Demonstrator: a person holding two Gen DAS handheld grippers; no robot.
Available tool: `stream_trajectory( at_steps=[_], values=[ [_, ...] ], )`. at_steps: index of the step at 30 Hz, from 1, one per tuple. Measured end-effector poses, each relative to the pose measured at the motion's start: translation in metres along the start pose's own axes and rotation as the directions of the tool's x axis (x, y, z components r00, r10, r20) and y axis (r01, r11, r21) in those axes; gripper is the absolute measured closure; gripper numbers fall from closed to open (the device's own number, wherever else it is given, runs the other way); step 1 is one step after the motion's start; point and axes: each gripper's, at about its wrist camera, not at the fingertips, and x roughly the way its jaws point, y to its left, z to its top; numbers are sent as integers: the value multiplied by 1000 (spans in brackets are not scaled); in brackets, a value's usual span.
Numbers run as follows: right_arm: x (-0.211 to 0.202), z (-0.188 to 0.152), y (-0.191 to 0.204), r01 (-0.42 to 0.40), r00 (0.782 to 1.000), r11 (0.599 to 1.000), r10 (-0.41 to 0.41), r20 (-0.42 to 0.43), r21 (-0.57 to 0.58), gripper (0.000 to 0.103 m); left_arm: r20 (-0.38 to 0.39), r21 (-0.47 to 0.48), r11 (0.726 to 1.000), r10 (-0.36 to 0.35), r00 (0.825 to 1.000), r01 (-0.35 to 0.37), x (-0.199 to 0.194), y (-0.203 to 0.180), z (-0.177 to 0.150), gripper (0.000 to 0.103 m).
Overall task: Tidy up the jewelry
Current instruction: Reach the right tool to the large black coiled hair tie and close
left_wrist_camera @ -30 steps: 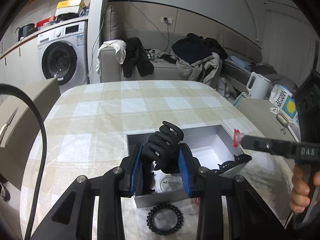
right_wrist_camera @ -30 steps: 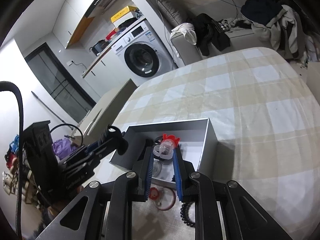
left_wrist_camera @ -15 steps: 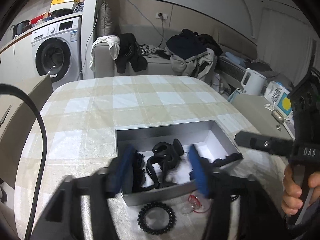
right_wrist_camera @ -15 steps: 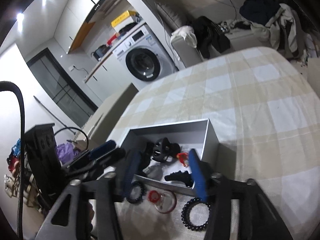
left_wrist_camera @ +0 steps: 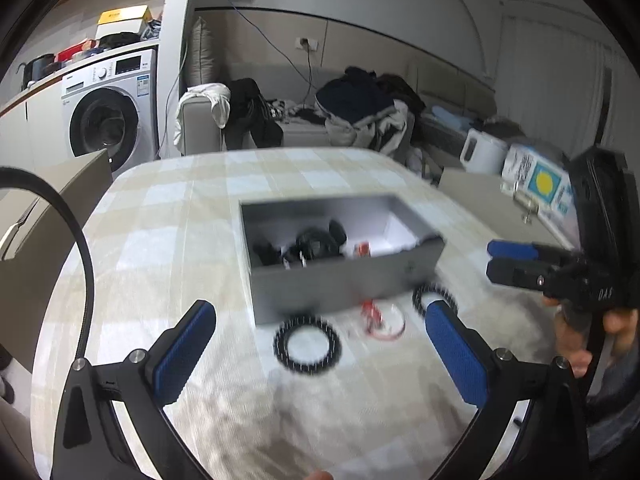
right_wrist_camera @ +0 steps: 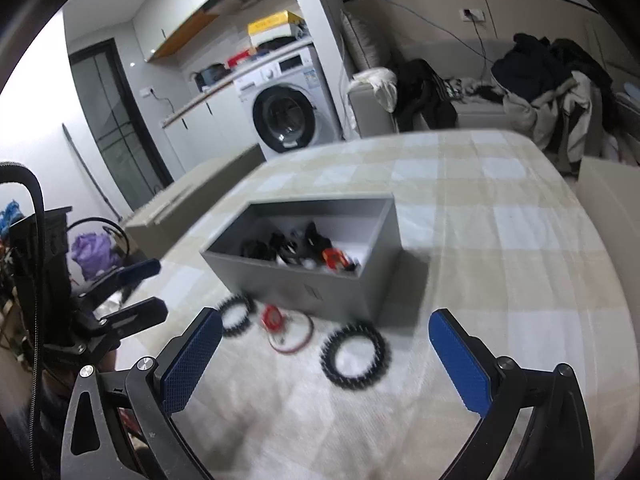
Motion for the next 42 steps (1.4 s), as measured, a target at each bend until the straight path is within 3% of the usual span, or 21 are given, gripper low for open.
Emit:
stream_trajectory(
  at_steps=[5,11,16,23,33,36,39,42],
  values=[
    [21,-9,-4,35,994,999,-34,-105,4,1,-43,2,1000,8,999,-8,10,-4,-7,1],
    [43,-17,0,64,975,996,-76,-209,-62,18,-65,25,996,81,995,-80,21,1,-15,1],
    [45,-17,5,82,973,990,-103,-205,-111,24,-107,2,998,58,993,-58,29,11,-15,1],
    [49,-14,7,117,967,983,-145,-209,-139,41,-126,-4,998,62,990,-63,30,10,-18,1],
    [57,-17,21,186,951,956,-233,-203,-225,41,-140,-13,998,64,988,-67,32,12,-18,1],
    [57,-17,20,181,952,957,-228,-203,-227,43,-141,-12,998,60,988,-62,32,12,-18,1],
    [51,-14,13,119,967,978,-153,-204,-171,49,-138,-16,998,59,989,-62,31,13,-18,1],
    [50,-11,8,151,963,975,-182,-197,-162,49,-145,-26,998,52,988,-57,32,15,-17,1]
  ],
)
